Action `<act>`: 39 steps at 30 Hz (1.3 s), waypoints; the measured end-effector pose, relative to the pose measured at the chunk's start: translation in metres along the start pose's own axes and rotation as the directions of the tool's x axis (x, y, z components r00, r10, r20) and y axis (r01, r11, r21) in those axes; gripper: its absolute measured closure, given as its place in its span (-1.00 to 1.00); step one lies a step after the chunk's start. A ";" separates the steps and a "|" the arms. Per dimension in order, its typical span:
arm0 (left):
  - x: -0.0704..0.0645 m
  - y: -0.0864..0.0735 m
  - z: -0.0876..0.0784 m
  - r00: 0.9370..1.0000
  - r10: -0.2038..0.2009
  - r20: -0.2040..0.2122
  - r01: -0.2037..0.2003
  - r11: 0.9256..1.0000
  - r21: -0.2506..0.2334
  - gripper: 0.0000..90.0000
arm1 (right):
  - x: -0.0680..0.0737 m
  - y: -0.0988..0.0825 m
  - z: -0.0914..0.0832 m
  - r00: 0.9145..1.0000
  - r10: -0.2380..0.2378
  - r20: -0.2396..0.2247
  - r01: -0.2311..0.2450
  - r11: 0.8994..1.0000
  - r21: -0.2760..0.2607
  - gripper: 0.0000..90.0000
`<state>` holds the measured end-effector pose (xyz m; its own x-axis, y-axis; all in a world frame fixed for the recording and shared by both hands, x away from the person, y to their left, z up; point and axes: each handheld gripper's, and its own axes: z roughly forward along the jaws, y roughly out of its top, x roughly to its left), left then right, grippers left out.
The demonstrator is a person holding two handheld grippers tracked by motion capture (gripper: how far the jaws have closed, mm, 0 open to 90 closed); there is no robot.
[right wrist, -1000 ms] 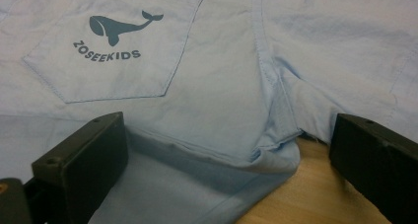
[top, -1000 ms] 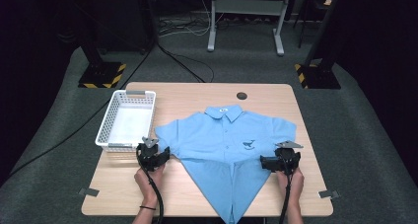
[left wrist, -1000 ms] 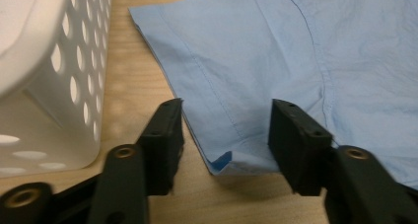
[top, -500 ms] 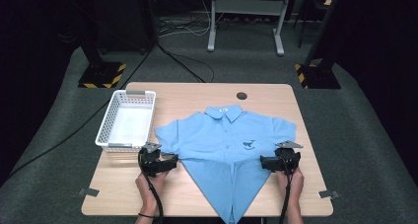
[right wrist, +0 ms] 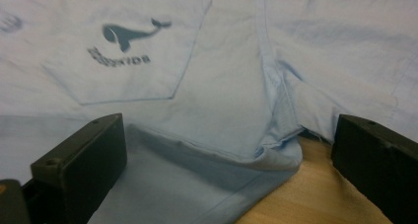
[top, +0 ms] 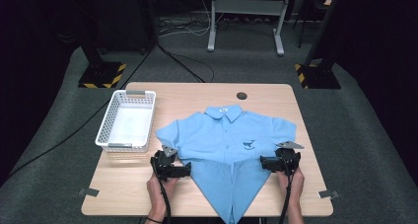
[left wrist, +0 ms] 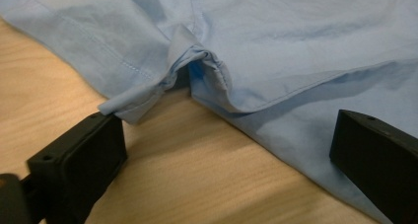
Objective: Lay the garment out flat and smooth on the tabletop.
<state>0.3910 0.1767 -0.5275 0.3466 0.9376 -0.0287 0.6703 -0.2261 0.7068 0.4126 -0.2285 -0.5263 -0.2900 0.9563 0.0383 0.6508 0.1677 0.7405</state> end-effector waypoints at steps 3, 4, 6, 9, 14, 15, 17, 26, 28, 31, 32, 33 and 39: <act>-0.002 0.003 0.004 1.000 0.007 -0.010 -0.007 1.000 -0.005 -1.00 | -0.006 -0.005 -0.010 0.997 0.046 -0.062 -0.051 0.995 -0.084 -1.00; -0.001 0.003 0.005 1.000 0.007 -0.012 -0.008 1.000 -0.005 -1.00 | -0.005 -0.006 -0.012 0.996 0.045 -0.073 -0.052 0.994 -0.094 -1.00; 0.000 0.004 0.006 1.000 0.005 -0.018 -0.005 1.000 -0.007 -1.00 | 0.001 -0.008 -0.013 0.997 0.005 -0.081 -0.012 0.997 -0.081 -1.00; 0.000 0.005 0.007 1.000 0.006 -0.020 -0.006 1.000 -0.006 -1.00 | 0.019 -0.009 -0.010 0.994 -0.091 -0.057 0.090 0.996 -0.019 -1.00; 0.002 0.010 0.012 1.000 0.008 -0.019 -0.008 1.000 -0.008 -1.00 | 0.027 -0.008 -0.005 0.994 -0.103 -0.044 0.105 0.994 0.027 -1.00; 0.002 0.012 0.013 1.000 0.008 -0.015 -0.008 1.000 -0.011 -1.00 | 0.026 -0.007 -0.004 0.994 -0.098 -0.042 0.099 0.995 0.028 -1.00; 0.004 0.015 0.016 1.000 0.014 -0.010 -0.014 1.000 -0.012 -1.00 | 0.027 -0.005 -0.002 0.996 -0.088 -0.031 0.089 0.996 0.028 -1.00; 0.007 0.027 0.028 1.000 0.011 -0.014 -0.011 1.000 -0.010 -1.00 | 0.025 0.008 0.012 0.998 -0.057 0.003 0.057 0.998 0.028 -1.00; 0.009 0.030 0.030 1.000 0.011 -0.016 -0.011 1.000 -0.008 -1.00 | 0.025 0.011 0.015 0.999 -0.051 0.012 0.051 0.998 0.028 -1.00; 0.010 0.033 0.034 1.000 0.010 -0.020 -0.010 1.000 -0.008 -1.00 | 0.024 0.015 0.020 0.999 -0.042 0.022 0.041 0.999 0.027 -1.00; 0.010 0.034 0.035 1.000 0.008 -0.021 -0.008 1.000 -0.007 -1.00 | 0.024 0.017 0.021 0.999 -0.040 0.024 0.039 0.999 0.026 -1.00; 0.010 0.035 0.036 1.000 0.002 -0.022 -0.002 1.000 -0.011 -1.00 | 0.024 0.018 0.023 0.999 -0.036 0.026 0.035 0.999 0.026 -1.00; 0.012 0.040 0.041 1.000 0.001 -0.023 -0.001 1.000 -0.012 -1.00 | 0.021 0.026 0.031 0.999 -0.021 0.043 0.020 0.999 0.026 -1.00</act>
<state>0.4488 0.1681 -0.5283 0.3316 0.9433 -0.0117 0.6621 -0.2239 0.7152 0.4446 -0.1964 -0.5272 -0.2733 0.9619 -0.0057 0.6631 0.1927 0.7233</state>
